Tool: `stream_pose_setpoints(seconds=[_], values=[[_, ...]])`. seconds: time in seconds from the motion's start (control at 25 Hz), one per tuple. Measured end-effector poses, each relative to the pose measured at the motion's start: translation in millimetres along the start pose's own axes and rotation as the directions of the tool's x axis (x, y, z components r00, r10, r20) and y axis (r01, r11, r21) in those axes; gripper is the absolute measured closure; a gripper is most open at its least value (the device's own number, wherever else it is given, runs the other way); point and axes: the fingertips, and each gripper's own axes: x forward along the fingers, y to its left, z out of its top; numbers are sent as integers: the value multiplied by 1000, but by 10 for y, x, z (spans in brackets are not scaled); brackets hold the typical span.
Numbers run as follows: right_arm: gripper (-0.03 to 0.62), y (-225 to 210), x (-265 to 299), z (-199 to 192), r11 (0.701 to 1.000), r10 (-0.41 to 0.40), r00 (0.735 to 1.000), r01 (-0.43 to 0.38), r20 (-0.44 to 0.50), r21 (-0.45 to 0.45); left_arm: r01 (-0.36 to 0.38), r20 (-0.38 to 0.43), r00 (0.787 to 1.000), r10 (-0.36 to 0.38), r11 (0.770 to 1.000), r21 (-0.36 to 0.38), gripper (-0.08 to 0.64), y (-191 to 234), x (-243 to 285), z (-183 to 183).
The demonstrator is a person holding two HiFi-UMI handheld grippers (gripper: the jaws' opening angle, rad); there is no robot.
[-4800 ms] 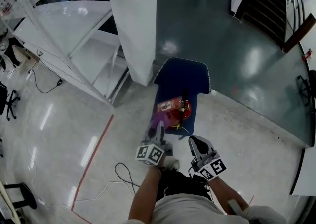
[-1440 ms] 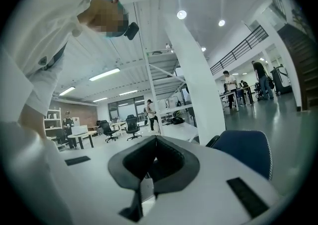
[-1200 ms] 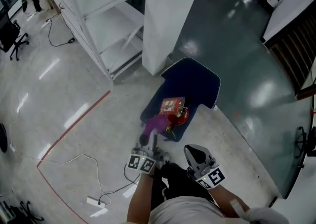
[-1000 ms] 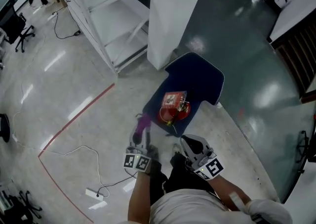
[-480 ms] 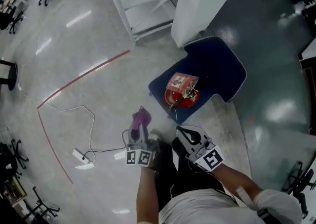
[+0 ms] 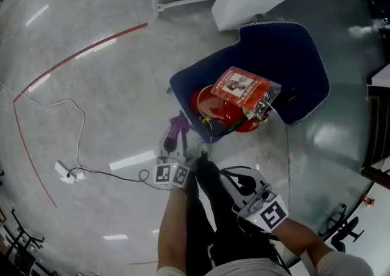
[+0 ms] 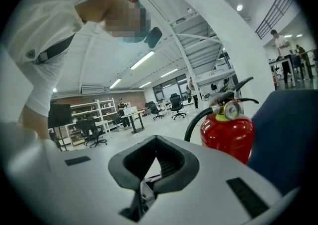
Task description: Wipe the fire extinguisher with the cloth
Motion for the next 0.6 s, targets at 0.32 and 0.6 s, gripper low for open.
stream_pose_setpoints(seconds=[0.32, 0.6], values=[[578, 12, -32, -542, 998, 28, 996, -23, -80, 59, -35, -12, 999, 34, 994, -104, 497, 577, 538, -754], [580, -173, -24, -578, 996, -27, 996, 34, -82, 77, 47, -51, 997, -57, 983, -178, 497, 367, 774, -1022]])
